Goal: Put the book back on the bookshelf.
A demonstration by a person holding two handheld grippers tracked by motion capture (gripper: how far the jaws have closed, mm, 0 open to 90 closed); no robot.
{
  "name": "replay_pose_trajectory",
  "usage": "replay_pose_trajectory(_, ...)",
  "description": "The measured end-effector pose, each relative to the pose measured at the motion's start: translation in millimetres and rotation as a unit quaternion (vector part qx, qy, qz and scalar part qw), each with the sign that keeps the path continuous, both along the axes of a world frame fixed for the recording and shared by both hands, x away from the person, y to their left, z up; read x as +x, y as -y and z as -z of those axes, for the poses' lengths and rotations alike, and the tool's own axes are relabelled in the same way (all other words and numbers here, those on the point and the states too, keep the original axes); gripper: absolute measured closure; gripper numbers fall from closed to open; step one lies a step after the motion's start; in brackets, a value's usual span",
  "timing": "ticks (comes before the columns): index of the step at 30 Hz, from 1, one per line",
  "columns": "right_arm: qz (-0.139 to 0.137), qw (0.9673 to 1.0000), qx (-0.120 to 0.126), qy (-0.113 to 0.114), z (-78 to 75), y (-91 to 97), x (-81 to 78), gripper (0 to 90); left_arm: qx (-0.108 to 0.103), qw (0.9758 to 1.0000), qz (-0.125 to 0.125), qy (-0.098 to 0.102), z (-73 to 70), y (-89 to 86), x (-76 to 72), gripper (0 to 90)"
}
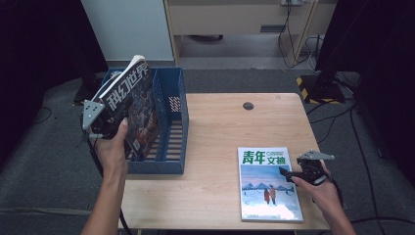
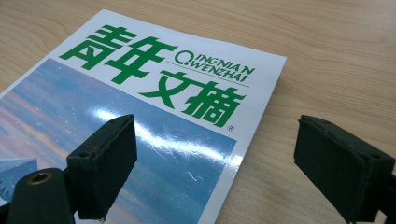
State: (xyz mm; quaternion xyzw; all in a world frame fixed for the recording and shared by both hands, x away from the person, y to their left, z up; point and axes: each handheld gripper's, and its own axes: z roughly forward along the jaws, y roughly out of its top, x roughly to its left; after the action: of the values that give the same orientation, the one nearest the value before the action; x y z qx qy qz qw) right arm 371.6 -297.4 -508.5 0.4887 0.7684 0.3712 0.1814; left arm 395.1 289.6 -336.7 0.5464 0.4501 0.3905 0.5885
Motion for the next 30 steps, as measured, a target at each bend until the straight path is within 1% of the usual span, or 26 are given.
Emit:
replay_pose_trajectory(6, -0.002, 1.0, -0.001, -0.001, 0.6, -1.3, 0.4, 14.9, 0.01, 0.9999, -0.003, 0.001, 4.3, 2.2, 0.8, 82.4)
replay_pose_trajectory(12, 0.0, 1.0, 0.002, 0.0, 0.4, -0.9, -0.2, 16.8, 0.01, 0.9999, -0.003, -0.005, 12.1, 6.5, 4.3, 82.4)
replay_pose_trajectory(16, -0.003, 1.0, 0.004, -0.001, 0.4, 0.6, 0.0, 19.1, 0.018, 0.9998, -0.01, -0.001, 16.5, 8.4, 5.2, 82.4)
replay_pose_trajectory(22, -0.004, 1.0, 0.005, -0.001, 0.7, 1.3, -0.1, 21.3, 0.011, 0.9998, -0.017, -0.007, 25.5, 7.0, 8.1, 82.4)
replay_pose_trajectory(26, -0.005, 1.0, 0.005, -0.002, 0.9, 1.4, 0.2, 21.5, 0.015, 0.9995, -0.024, -0.015, 30.8, 3.9, 9.9, 82.4)
replay_pose_trajectory(28, -0.006, 1.0, 0.006, -0.001, 0.5, 2.0, 0.1, 21.8, 0.016, 0.9994, -0.028, -0.016, 32.7, 3.3, 10.2, 82.4)
replay_pose_trajectory(30, -0.006, 1.0, 0.005, -0.002, 0.5, 2.3, -0.1, 22.1, 0.013, 0.9994, -0.027, -0.016, 35.0, 2.5, 10.8, 82.4)
